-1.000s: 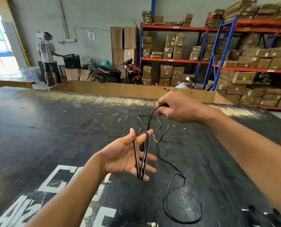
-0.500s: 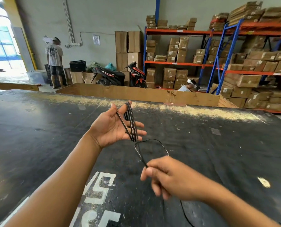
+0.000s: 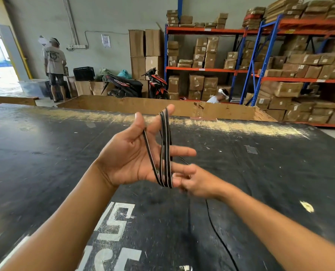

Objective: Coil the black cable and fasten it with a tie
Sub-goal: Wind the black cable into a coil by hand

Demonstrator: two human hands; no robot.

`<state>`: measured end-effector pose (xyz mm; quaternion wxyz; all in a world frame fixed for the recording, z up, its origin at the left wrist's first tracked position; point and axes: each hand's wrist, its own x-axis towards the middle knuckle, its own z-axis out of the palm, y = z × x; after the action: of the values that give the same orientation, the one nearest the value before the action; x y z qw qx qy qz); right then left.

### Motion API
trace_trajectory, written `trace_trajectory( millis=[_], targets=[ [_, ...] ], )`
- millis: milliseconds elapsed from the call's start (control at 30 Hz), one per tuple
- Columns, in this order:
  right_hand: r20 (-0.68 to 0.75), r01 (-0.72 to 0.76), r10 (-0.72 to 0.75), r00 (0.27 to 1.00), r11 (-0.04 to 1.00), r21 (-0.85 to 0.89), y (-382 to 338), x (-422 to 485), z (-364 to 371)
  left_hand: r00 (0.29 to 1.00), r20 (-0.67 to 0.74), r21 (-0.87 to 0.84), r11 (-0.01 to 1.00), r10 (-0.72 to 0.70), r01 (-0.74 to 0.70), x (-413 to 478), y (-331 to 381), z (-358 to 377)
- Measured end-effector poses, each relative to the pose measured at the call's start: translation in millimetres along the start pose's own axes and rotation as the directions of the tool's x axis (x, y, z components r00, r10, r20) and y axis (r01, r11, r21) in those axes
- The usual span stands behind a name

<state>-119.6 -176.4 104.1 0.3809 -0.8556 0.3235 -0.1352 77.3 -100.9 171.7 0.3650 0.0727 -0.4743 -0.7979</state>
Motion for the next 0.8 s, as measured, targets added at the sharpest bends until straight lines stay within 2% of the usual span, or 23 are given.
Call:
trace_trajectory(
  millis=[100, 167, 267, 367, 467, 533, 667, 800],
  targets=[
    [-0.078, 0.026, -0.049, 0.996, 0.963, -0.267, -10, 20, -38, 0.996, -0.001, 0.030, 0.996, -0.090, 0.090, -3, -12, 1],
    [-0.105, 0.023, -0.084, 0.991, 0.876, -0.482, -19, 31, -62, 0.991, -0.031, 0.056, 0.990, -0.130, 0.132, -6, -18, -3],
    [-0.086, 0.035, -0.136, 0.987, 0.706, -0.708, -39, 41, -87, 0.976, -0.102, 0.076, 0.976, -0.195, 0.203, -7, -26, -13],
    [-0.041, 0.101, -0.253, 0.967, 0.524, -0.846, -59, 48, -102, 0.955, -0.169, 0.062, 0.964, -0.244, 0.258, -7, -30, -23],
    [-0.025, 0.124, -0.342, 0.939, 0.409, -0.904, -73, 51, -114, 0.922, -0.254, 0.065, 0.946, -0.291, 0.317, -4, -34, -34],
    [-0.048, 0.098, -0.339, 0.939, 0.398, -0.912, -78, 52, -120, 0.897, -0.324, 0.073, 0.937, -0.301, 0.341, -3, -37, -43],
    [-0.115, 0.055, -0.330, 0.937, 0.464, -0.884, -82, 51, -119, 0.852, -0.432, 0.087, 0.927, -0.295, 0.365, -2, -36, -57],
    [-0.162, 0.049, -0.266, 0.950, 0.642, -0.765, -87, 45, -111, 0.817, -0.499, 0.094, 0.919, -0.289, 0.383, 5, -34, -65]
  ],
)
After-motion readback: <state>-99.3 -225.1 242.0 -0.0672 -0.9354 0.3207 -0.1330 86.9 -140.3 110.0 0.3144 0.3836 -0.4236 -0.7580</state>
